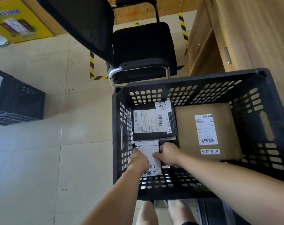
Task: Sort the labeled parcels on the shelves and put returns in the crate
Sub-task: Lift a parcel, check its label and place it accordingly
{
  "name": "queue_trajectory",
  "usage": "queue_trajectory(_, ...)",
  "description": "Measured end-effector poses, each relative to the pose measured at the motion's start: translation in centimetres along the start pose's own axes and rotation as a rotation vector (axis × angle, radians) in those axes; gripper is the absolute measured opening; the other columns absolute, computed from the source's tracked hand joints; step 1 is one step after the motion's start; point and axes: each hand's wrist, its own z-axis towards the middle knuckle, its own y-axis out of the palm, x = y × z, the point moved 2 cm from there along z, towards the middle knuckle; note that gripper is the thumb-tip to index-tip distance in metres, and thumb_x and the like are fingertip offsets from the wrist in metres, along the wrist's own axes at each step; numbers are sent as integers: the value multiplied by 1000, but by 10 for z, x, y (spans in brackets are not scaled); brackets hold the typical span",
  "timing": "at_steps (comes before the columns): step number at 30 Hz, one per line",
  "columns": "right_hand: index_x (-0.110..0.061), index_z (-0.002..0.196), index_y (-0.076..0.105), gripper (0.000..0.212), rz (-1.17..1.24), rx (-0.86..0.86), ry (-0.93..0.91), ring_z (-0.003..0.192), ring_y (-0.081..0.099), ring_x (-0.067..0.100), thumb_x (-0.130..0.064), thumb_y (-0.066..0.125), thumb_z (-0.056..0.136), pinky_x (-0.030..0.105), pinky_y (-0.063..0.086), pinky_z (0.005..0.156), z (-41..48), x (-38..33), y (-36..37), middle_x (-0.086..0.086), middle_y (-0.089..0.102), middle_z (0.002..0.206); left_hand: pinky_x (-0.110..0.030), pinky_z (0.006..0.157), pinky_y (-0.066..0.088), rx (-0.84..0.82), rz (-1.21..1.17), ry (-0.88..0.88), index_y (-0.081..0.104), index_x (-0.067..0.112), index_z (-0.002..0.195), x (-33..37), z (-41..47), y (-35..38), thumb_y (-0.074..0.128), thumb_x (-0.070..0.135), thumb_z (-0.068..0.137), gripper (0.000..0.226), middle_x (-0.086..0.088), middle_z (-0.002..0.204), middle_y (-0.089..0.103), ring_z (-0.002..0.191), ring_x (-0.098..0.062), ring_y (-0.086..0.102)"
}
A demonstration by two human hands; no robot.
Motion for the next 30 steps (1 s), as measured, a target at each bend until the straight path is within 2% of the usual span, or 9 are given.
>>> queue_trajectory(5,-22,56,46,49,-1,-9,-16,38,46,-2,-29,64,101,13,30,42,13,6,8,-18,48,35,-30,75,47,75,84,3,8,16,162,4,12,-2,49,-9,95,82,-16,144,49,120,-31,58)
queue_trajectory(8,-12,67,62,36,22,-13,-7,56,53,6,-26,63,100,20,36,51,19,18,12,-10,56,56,-32,75,51,120,55,20,13,22,161,6,15,7,48,-10,94,82,-13,135,54,112,-29,61)
queue_trajectory(10,-11,76,69,27,27,1,-9,61,58,5,-25,65,98,18,37,52,22,25,15,-9,61,64,-35,83,57,135,39,7,14,25,160,1,19,15,49,-10,93,83,-11,132,55,112,-28,62)
queue_trajectory(14,-16,59,53,37,-49,27,-8,54,49,8,-20,64,94,19,32,45,27,18,24,-5,53,58,-33,87,56,147,110,10,10,19,162,-5,29,14,48,-6,98,79,-14,141,51,121,-27,60)
queue_trajectory(20,-13,58,49,33,-6,59,64,58,51,16,-14,58,90,23,34,47,35,3,33,2,55,63,-32,93,57,132,149,-16,29,-1,154,-3,31,7,46,-3,101,55,-16,138,57,119,-28,64)
queue_trajectory(23,-15,55,45,37,19,98,121,52,46,12,-12,62,87,22,31,44,30,7,30,-1,51,59,-31,93,48,139,149,66,42,2,148,-4,16,4,34,9,109,41,-15,142,56,126,-30,58)
queue_trajectory(25,-17,53,43,42,51,123,139,50,45,11,-15,71,85,24,31,45,27,10,29,-3,48,56,-35,94,48,160,148,109,31,8,155,-2,5,1,32,5,106,49,-15,145,52,127,-31,56)
queue_trajectory(27,-18,50,39,47,82,152,140,46,41,10,-14,74,82,25,30,44,26,9,30,-6,42,48,-34,86,50,173,173,118,16,18,162,1,-2,0,35,-4,101,68,-12,146,51,124,-28,58)
queue_trajectory(30,-19,47,41,49,90,164,142,41,42,8,-15,77,79,25,32,42,28,9,32,-8,40,38,-34,84,55,204,225,126,26,17,158,2,-5,2,36,-4,101,62,-11,138,57,118,-26,62)
